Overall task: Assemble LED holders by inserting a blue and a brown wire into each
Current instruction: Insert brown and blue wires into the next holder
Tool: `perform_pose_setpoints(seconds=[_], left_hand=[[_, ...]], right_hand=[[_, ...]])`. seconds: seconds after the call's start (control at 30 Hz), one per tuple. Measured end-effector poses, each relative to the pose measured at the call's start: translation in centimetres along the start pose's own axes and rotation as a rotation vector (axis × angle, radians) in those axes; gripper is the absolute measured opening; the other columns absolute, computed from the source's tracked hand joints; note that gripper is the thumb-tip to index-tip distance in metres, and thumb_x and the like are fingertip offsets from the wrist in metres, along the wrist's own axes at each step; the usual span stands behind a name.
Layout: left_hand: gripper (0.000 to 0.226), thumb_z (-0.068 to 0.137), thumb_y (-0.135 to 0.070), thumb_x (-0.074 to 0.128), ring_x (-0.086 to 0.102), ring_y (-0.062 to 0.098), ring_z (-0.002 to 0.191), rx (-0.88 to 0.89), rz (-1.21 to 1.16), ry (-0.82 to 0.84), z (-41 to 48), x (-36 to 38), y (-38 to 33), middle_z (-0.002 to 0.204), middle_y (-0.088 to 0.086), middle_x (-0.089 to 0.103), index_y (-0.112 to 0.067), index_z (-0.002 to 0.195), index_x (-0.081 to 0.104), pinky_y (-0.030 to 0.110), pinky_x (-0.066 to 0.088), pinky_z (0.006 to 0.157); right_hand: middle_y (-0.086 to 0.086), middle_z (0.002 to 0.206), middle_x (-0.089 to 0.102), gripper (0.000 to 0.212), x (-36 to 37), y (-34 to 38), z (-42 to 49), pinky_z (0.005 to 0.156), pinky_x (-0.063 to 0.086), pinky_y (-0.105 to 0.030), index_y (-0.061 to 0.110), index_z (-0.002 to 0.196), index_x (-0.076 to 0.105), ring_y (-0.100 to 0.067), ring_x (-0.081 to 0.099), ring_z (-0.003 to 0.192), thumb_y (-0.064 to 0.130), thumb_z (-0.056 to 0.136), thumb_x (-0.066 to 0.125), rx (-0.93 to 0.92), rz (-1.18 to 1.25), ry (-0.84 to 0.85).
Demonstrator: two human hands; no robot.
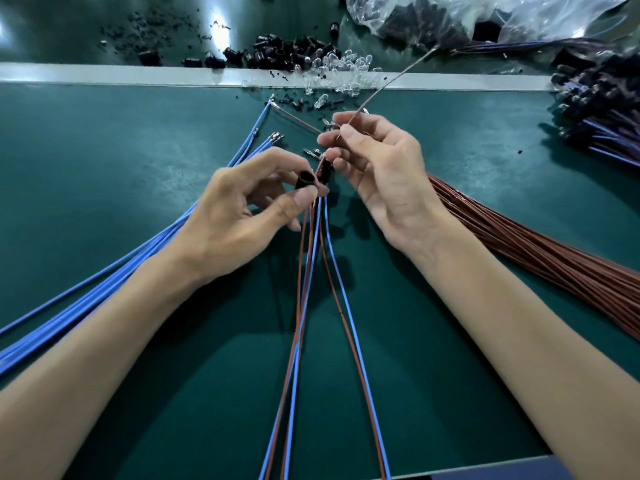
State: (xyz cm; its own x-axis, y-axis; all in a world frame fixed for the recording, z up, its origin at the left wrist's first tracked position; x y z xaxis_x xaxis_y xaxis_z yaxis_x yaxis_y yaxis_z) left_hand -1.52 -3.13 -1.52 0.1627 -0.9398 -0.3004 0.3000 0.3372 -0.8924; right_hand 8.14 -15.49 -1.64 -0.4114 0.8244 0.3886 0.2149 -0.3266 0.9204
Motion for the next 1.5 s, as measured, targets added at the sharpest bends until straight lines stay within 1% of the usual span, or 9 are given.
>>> perform_pose_setpoints(seconds=[0.13, 0.27, 0.43, 0.67, 0.83, 0.97, 1.1, 1.23, 1.5], left_hand=[[0.016, 0.084, -0.023, 0.061, 0.062, 0.017, 0.058, -0.028, 0.146, 0.035, 0.1, 0.0, 0.3, 0.082, 0.012, 0.065, -0.012, 0.097, 0.060, 0.046, 0.052, 0.063], [0.011, 0.085, -0.020, 0.060, 0.059, 0.016, 0.059, 0.008, 0.169, 0.004, 0.1, 0.0, 0.4, 0.083, -0.005, 0.060, -0.014, 0.094, 0.059, 0.043, 0.049, 0.061], [0.009, 0.085, -0.022, 0.061, 0.057, 0.026, 0.063, 0.031, 0.191, -0.042, 0.2, -0.1, 0.4, 0.085, -0.006, 0.058, -0.021, 0.093, 0.056, 0.044, 0.048, 0.060], [0.009, 0.084, -0.029, 0.062, 0.056, 0.034, 0.062, 0.005, 0.255, -0.079, 0.2, -0.2, 0.7, 0.073, -0.010, 0.058, -0.022, 0.091, 0.060, 0.044, 0.046, 0.059], [0.014, 0.084, -0.027, 0.062, 0.056, 0.038, 0.063, 0.052, 0.280, -0.072, 0.3, -0.2, 0.8, 0.081, 0.005, 0.061, -0.016, 0.093, 0.062, 0.048, 0.046, 0.058], [0.014, 0.083, -0.030, 0.065, 0.058, 0.031, 0.064, 0.030, 0.304, -0.114, 0.3, -0.3, 1.0, 0.077, 0.001, 0.064, -0.020, 0.093, 0.063, 0.040, 0.048, 0.058], [0.012, 0.084, -0.022, 0.070, 0.053, 0.002, 0.057, -0.007, 0.344, -0.176, 0.3, -0.6, 1.5, 0.075, -0.021, 0.058, -0.015, 0.093, 0.066, 0.018, 0.044, 0.054], [0.009, 0.084, -0.021, 0.071, 0.053, 0.002, 0.055, -0.033, 0.378, -0.224, 0.3, -0.8, 1.5, 0.070, -0.023, 0.058, -0.017, 0.092, 0.067, 0.008, 0.040, 0.056], [0.014, 0.083, -0.022, 0.072, 0.050, 0.003, 0.058, -0.031, 0.442, -0.221, 0.4, -0.9, 1.5, 0.076, -0.019, 0.058, -0.011, 0.091, 0.068, 0.008, 0.039, 0.059]], right_hand=[[-0.004, 0.079, 0.068, 0.016, -0.2, 0.3, 0.0, 0.062, 0.049, -0.017, 0.008, 0.103, 0.055, -0.005, 0.060, 0.062, -0.003, 0.097, 0.045, -0.093, 0.051, -0.064], [-0.003, 0.082, 0.068, 0.014, -0.5, 0.4, 0.1, 0.060, 0.047, -0.018, 0.013, 0.107, 0.052, -0.006, 0.059, 0.063, 0.004, 0.097, 0.048, -0.093, 0.098, -0.032], [0.006, 0.079, 0.069, 0.009, 0.4, -0.8, -0.3, 0.065, 0.049, -0.019, 0.014, 0.095, 0.063, -0.004, 0.058, 0.065, 0.011, 0.095, 0.055, 0.002, -0.256, 0.220], [0.003, 0.075, 0.067, 0.016, -0.4, 0.1, 0.2, 0.055, 0.046, -0.020, 0.015, 0.087, 0.052, -0.007, 0.059, 0.058, 0.014, 0.101, 0.044, -0.183, -0.209, -0.003], [0.004, 0.078, 0.067, 0.010, 0.5, -0.5, -0.3, 0.062, 0.050, -0.020, 0.016, 0.087, 0.058, -0.006, 0.062, 0.064, 0.011, 0.095, 0.055, -0.166, -0.377, 0.140], [0.000, 0.077, 0.067, 0.017, 0.8, -0.6, -0.5, 0.060, 0.051, -0.023, 0.016, 0.084, 0.055, -0.008, 0.063, 0.061, 0.011, 0.099, 0.048, -0.261, -0.479, 0.067], [-0.001, 0.075, 0.065, 0.019, 0.3, 0.3, -0.7, 0.054, 0.049, -0.025, 0.015, 0.085, 0.047, -0.014, 0.063, 0.055, 0.012, 0.102, 0.039, -0.389, -0.399, -0.055], [-0.001, 0.072, 0.062, 0.019, 0.4, 0.6, -0.9, 0.053, 0.048, -0.029, 0.016, 0.084, 0.044, -0.016, 0.060, 0.052, 0.013, 0.101, 0.038, -0.475, -0.362, -0.103], [-0.005, 0.071, 0.059, 0.017, 0.3, 1.0, -1.1, 0.050, 0.046, -0.025, 0.014, 0.083, 0.044, -0.014, 0.056, 0.048, 0.011, 0.100, 0.039, -0.519, -0.310, -0.133]])
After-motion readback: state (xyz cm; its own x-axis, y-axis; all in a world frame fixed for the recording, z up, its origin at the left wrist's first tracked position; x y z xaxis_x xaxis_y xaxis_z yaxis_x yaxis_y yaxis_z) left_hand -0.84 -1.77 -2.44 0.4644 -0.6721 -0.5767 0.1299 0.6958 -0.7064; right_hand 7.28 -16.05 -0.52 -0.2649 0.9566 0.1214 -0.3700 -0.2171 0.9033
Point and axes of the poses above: each hand's wrist, its own z-axis towards the middle knuckle, its own x-axis out of the palm, y = z × x, the point moved 3 cm from there along z, towards the middle knuckle
